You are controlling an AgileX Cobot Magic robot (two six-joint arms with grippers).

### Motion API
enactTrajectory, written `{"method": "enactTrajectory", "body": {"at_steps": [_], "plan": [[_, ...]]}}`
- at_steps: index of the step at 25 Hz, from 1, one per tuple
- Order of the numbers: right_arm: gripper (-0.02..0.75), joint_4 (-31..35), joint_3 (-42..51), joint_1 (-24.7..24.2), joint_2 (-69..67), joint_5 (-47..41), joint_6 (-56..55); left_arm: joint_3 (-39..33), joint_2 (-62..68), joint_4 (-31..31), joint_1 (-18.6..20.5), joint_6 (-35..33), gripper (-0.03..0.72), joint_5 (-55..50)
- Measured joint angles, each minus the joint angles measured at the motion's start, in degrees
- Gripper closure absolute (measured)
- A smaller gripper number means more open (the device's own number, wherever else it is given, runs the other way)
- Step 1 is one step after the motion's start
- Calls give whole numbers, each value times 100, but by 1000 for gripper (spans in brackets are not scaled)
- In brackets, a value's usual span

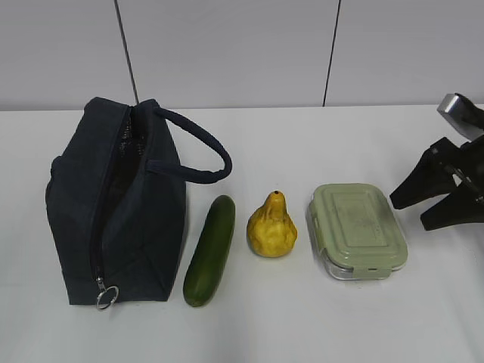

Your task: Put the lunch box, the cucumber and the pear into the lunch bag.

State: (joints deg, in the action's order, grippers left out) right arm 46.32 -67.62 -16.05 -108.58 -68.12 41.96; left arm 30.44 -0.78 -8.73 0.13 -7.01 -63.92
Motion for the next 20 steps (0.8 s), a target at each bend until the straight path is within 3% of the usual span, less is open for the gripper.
{"method": "enactTrajectory", "body": {"at_steps": [10,15,20], "plan": [[161,1199,-12,0,-654,193,284,0,0,0,0,0,447,0],[167,1266,-12,0,-654,566,312,0,0,0,0,0,447,0],[168,750,-21,0,-654,455,333,0,0,0,0,0,447,0]]}}
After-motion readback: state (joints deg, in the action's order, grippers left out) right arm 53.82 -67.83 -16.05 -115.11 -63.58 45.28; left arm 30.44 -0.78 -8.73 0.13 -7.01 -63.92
